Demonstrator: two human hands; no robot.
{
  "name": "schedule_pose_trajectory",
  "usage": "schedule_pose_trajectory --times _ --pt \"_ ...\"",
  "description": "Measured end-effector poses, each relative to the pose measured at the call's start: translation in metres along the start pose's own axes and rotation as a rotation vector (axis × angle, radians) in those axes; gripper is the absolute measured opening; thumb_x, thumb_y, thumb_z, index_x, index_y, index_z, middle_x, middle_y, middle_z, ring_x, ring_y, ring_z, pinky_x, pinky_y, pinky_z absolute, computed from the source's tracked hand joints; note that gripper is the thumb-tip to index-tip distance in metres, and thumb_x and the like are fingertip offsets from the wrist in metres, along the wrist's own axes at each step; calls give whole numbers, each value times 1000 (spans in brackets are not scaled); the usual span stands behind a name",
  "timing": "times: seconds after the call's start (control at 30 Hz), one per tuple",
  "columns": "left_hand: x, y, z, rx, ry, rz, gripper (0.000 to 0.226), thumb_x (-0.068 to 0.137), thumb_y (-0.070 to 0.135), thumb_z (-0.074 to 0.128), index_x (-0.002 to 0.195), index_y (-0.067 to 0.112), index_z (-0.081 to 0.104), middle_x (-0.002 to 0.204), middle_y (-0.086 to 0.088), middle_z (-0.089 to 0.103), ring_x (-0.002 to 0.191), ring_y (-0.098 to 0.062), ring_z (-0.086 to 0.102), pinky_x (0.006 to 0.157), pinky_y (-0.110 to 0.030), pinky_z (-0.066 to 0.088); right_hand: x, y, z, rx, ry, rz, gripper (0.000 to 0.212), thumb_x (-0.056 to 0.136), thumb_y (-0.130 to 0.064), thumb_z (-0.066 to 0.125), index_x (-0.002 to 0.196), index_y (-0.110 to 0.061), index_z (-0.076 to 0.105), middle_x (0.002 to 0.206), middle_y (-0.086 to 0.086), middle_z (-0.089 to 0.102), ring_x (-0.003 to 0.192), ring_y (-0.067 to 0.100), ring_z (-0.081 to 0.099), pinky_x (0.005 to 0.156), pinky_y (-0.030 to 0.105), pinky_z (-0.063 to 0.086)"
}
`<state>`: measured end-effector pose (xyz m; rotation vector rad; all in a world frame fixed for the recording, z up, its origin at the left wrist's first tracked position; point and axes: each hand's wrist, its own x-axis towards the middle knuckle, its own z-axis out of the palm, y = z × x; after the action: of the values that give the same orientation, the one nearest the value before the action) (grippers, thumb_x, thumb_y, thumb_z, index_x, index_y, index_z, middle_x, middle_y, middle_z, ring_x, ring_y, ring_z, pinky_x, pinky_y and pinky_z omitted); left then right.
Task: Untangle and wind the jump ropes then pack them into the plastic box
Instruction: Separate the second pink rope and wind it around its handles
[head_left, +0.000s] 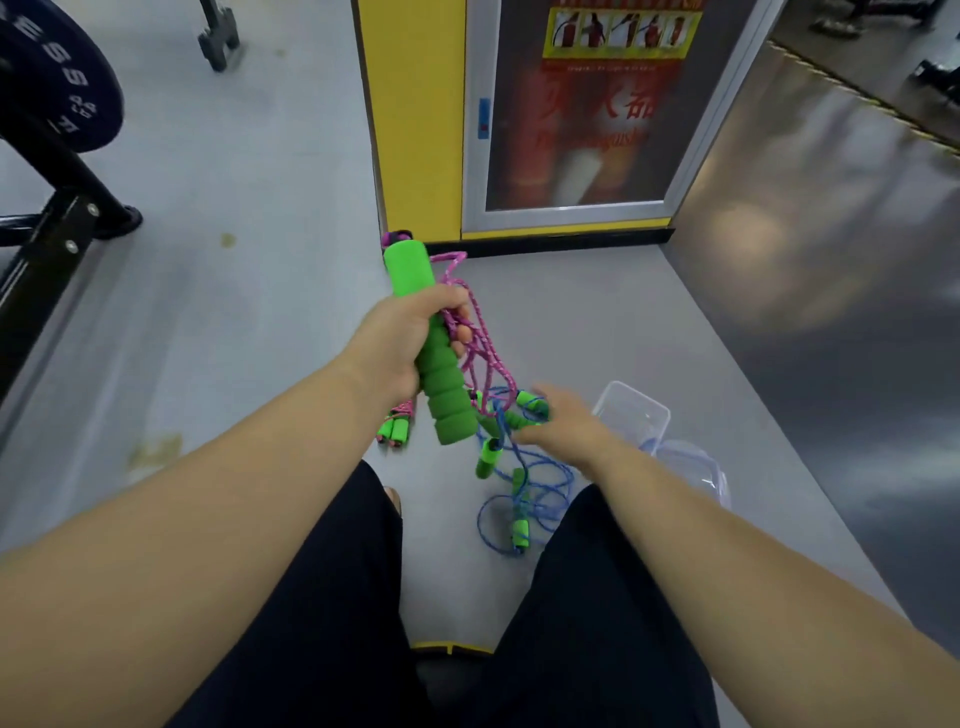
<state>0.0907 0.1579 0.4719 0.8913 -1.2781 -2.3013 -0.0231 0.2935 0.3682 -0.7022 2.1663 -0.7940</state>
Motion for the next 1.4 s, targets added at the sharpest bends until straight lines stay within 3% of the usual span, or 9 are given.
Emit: schedule_pose_trajectory --times 0.37,0.5,0.63,0.73,0.83,0.97,1.07,1.17,1.4 --pt "6 0 -27 156 173 106 19 87 0 53 69 7 54 48 1 57 41 -9 52 42 -18 43 -17 -45 9 -80 -50 -180 31 96 -32 46 93 -12 68 66 4 53 62 19 49 63 26 37" --pt "18 -25 -51 224 307 36 18 85 -1 53 68 7 54 57 -4 58 39 -10 52 44 -19 44 -22 -70 -14 483 67 -288 32 96 -20 45 68 -13 59 61 1 44 55 12 38 54 22 34" --pt "22 -49 -63 229 349 -88 17 85 0 53 69 4 57 51 -3 59 35 -6 51 39 -15 43 -31 -84 -33 1128 -122 -268 46 90 -9 33 46 -12 45 81 7 66 94 21 62 94 32 44" --pt "19 -60 -61 253 294 -123 14 85 1 55 72 2 60 54 -5 59 36 -6 52 40 -16 44 -36 -86 -41 1517 -163 -214 50 88 -17 31 39 -15 41 56 3 59 55 15 61 79 34 54" --pt "19 -58 -60 216 289 -94 13 84 0 54 73 2 59 54 -4 59 37 -6 52 41 -17 45 -29 -82 -40 1020 81 -84 40 92 -25 42 53 -17 36 51 2 42 34 10 26 39 18 31" --pt "21 -40 -59 80 304 -59 14 85 -1 52 72 3 56 46 -1 58 36 -8 50 40 -16 43 -18 -50 -29 -240 174 -132 31 84 -41 58 91 -11 49 84 7 56 78 24 53 66 31 39" --pt "18 -30 -52 7 266 -33 17 87 1 52 71 4 55 50 -1 59 37 -7 50 39 -15 41 -18 -34 -21 -644 -48 -25 86 74 -61 64 142 -22 29 127 7 56 116 29 52 91 36 42" --pt "15 -25 -41 -24 200 -24 17 88 3 51 72 4 55 49 1 60 39 -7 50 39 -15 41 -11 -23 -14 -1110 -170 31 65 77 -68 55 123 -22 55 114 1 61 106 24 57 83 33 45" --pt "14 -29 -40 87 231 4 17 85 1 53 69 5 57 63 -7 57 41 -9 50 41 -16 42 -19 -22 -20 -402 -177 -228 34 96 -37 46 87 -11 66 83 0 53 69 12 51 66 22 40"
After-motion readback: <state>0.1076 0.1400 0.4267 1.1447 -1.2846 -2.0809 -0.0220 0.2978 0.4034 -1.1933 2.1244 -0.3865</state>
